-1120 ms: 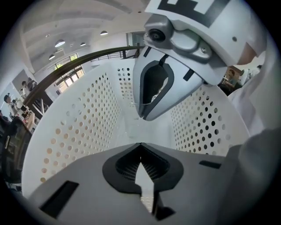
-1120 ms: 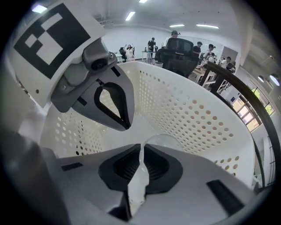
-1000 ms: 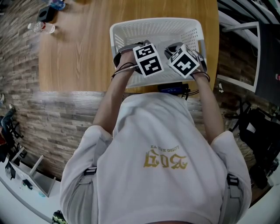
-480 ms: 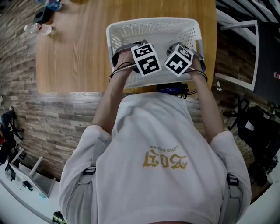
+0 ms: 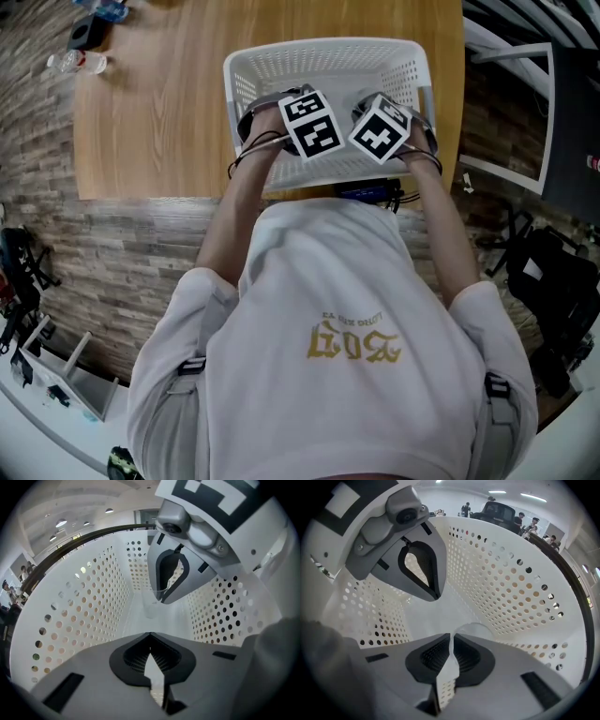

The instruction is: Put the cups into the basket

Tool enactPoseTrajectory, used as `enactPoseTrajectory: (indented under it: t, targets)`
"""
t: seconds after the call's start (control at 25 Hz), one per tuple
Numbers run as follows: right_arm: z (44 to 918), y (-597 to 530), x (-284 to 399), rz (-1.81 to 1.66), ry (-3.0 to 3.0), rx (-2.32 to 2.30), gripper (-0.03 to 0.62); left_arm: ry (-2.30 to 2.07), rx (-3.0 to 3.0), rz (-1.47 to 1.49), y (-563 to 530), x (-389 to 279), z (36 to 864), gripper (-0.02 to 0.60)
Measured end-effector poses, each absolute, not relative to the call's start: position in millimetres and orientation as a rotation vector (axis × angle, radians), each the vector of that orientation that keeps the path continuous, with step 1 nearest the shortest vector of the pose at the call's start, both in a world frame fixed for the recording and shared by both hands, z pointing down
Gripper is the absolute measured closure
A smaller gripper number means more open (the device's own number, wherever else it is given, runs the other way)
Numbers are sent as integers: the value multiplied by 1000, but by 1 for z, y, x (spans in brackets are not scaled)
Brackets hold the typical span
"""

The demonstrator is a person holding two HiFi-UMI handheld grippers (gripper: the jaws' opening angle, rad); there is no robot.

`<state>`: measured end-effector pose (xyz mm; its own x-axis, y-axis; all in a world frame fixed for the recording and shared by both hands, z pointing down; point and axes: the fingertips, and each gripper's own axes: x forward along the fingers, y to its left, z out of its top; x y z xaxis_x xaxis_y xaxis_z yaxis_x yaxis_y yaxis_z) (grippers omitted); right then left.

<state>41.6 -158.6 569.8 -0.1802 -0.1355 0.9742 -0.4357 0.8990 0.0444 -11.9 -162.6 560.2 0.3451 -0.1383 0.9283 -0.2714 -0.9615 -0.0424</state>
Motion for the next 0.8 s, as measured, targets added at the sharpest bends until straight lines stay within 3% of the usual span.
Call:
enactPoseTrajectory:
  t: [0.56, 0.68, 0.8]
  targets:
    - [569, -153, 33, 360, -1794, 405, 564, -407, 2509, 1579, -166, -8, 544, 575]
    - [568, -149, 28, 409, -1814, 382, 511, -412, 2523, 1565, -164, -7, 537, 574]
    - [565, -147, 28, 381, -1797, 381, 497, -419, 2542, 1522, -164, -3, 529, 574]
